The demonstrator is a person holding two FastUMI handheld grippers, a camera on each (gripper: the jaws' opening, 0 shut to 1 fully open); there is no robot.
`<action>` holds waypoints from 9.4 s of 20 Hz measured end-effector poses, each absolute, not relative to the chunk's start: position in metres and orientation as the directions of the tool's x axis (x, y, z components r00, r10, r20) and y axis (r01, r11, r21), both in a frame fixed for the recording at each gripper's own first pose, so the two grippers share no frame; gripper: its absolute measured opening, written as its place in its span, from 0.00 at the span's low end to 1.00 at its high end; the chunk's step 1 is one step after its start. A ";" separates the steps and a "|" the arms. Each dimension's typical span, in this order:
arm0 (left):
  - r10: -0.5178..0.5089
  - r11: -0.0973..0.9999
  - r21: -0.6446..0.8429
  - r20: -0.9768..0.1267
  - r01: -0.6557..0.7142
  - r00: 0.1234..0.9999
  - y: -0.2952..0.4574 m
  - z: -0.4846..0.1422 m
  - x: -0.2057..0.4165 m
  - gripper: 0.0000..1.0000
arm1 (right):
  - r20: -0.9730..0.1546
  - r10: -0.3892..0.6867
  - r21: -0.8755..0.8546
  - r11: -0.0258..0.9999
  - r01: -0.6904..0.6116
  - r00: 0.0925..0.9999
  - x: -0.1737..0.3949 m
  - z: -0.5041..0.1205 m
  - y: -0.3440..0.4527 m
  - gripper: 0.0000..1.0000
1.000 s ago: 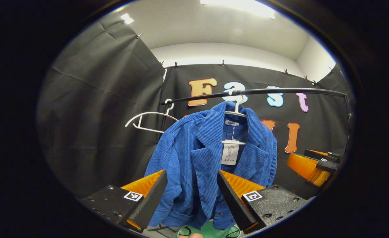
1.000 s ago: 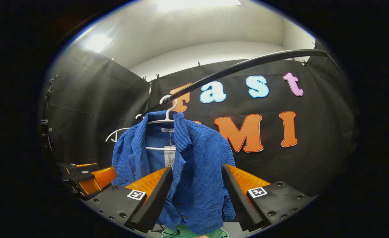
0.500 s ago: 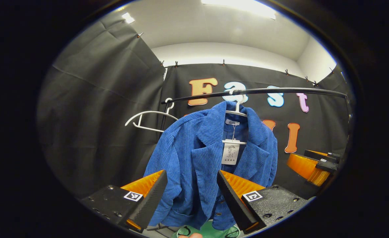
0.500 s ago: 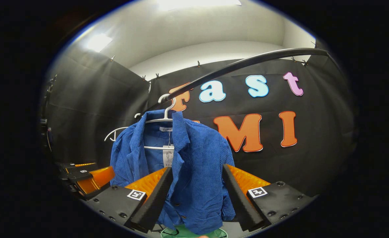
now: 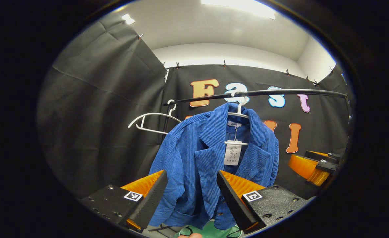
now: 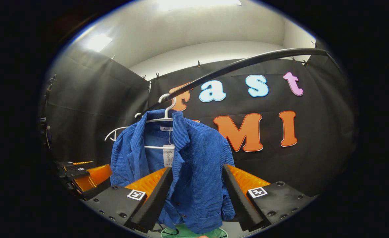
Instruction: Grasp the clothes on the hanger with both hands and then place them into the laundry hamper below.
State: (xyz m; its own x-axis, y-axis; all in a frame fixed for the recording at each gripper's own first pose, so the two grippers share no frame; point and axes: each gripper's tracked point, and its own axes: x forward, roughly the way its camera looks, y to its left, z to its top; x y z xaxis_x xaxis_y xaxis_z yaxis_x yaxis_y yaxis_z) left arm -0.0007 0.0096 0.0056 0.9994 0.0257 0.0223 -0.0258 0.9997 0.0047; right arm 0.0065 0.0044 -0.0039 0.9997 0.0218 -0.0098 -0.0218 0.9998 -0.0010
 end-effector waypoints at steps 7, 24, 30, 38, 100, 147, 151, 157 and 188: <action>0.041 0.999 0.025 0.042 -0.042 0.998 0.015 0.017 -0.007 0.95 | -0.007 0.059 0.028 0.998 -0.059 0.998 0.019 -0.007 0.017 0.97; 0.080 0.995 0.058 0.038 -0.082 0.996 0.078 0.023 -0.055 0.95 | -0.109 -0.159 -0.002 0.987 0.160 0.981 0.144 -0.096 0.051 0.97; 0.083 0.994 0.069 0.012 -0.083 0.996 0.081 0.012 -0.054 0.92 | -0.142 -0.268 0.006 0.963 0.271 0.953 0.165 -0.126 0.008 0.96; 0.109 0.994 0.004 -0.013 -0.109 0.994 0.024 -0.016 -0.028 0.95 | -0.130 -0.074 0.166 0.981 0.095 0.989 0.140 -0.102 -0.067 0.37; 0.114 0.864 0.430 0.335 -0.260 0.935 0.122 0.185 0.142 0.03 | 0.348 -0.022 -0.014 0.999 0.029 0.937 0.046 0.083 -0.095 0.09; -0.122 0.986 0.115 0.036 0.117 0.992 -0.001 -0.034 0.133 0.07 | 0.194 -0.424 -0.053 0.896 0.441 0.885 0.056 0.035 -0.232 0.09; -0.132 0.986 0.106 0.008 0.130 0.991 -0.008 -0.044 0.127 0.05 | 0.137 -0.366 -0.016 0.928 0.372 0.920 0.061 0.020 -0.212 0.09; -0.154 0.986 0.064 -0.048 0.157 0.987 -0.018 -0.064 0.109 0.05 | 0.052 -0.254 -0.027 0.966 0.256 0.966 0.060 -0.011 -0.174 0.09; -0.276 0.961 -0.227 -0.790 0.157 0.547 -0.092 -0.351 -0.022 0.08 | -0.863 0.101 0.160 0.984 0.079 0.495 -0.011 -0.390 -0.012 0.09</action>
